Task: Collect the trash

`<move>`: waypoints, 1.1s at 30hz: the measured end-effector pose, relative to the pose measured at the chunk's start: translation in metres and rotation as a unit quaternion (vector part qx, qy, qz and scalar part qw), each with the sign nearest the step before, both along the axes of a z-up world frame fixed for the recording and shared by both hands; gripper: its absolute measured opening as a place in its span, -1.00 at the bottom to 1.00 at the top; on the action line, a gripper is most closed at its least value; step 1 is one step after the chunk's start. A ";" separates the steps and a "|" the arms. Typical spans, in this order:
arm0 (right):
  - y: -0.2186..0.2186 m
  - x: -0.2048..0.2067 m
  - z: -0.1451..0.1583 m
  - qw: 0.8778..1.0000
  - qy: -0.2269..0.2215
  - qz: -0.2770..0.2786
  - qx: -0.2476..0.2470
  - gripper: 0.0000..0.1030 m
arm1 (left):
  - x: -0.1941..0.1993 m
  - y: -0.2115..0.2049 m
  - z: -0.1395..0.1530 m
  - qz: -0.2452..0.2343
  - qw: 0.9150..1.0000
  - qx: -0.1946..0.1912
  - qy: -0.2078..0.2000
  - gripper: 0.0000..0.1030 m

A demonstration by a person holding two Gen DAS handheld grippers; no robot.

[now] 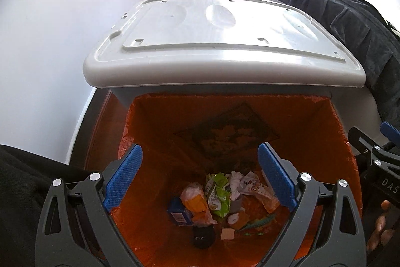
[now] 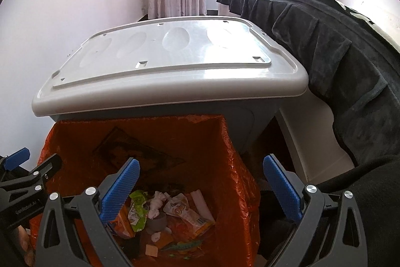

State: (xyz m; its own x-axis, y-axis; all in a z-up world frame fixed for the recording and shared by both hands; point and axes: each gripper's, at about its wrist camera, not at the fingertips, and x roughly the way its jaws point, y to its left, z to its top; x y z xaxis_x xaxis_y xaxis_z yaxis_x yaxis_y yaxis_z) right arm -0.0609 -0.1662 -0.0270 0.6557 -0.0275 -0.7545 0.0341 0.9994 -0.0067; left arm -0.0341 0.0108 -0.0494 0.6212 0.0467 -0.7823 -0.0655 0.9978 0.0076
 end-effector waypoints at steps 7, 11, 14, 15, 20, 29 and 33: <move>0.000 0.001 0.000 1.000 0.001 -0.001 0.000 0.89 | 0.001 0.000 -0.001 0.001 1.000 0.000 0.005 0.77; -0.001 0.001 -0.001 1.000 0.006 -0.001 0.002 0.89 | 0.002 0.001 -0.001 0.003 1.000 -0.001 0.008 0.77; -0.002 0.002 -0.002 1.000 0.007 -0.001 0.003 0.89 | 0.002 0.002 0.000 0.005 1.000 -0.001 0.010 0.77; -0.003 0.003 -0.002 1.000 0.008 -0.002 0.003 0.89 | 0.002 0.002 -0.001 0.006 1.000 0.001 0.010 0.77; -0.006 0.004 -0.003 1.000 0.011 -0.003 0.006 0.89 | 0.000 0.003 0.001 0.012 1.000 0.009 0.002 0.80; -0.007 0.005 -0.005 1.000 0.015 -0.004 0.007 0.89 | -0.005 0.000 0.004 -0.003 1.000 0.010 -0.014 0.80; -0.007 0.006 -0.005 1.000 0.016 -0.004 0.007 0.89 | -0.006 -0.005 0.005 -0.012 1.000 0.013 -0.019 0.80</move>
State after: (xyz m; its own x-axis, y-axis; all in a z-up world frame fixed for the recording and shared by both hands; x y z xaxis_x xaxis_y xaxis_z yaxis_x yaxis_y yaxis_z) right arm -0.0552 -0.1734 -0.0318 0.6312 -0.0222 -0.7753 0.0423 0.9991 0.0058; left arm -0.0396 0.0056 -0.0443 0.6513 0.0517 -0.7570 -0.0417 0.9986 0.0323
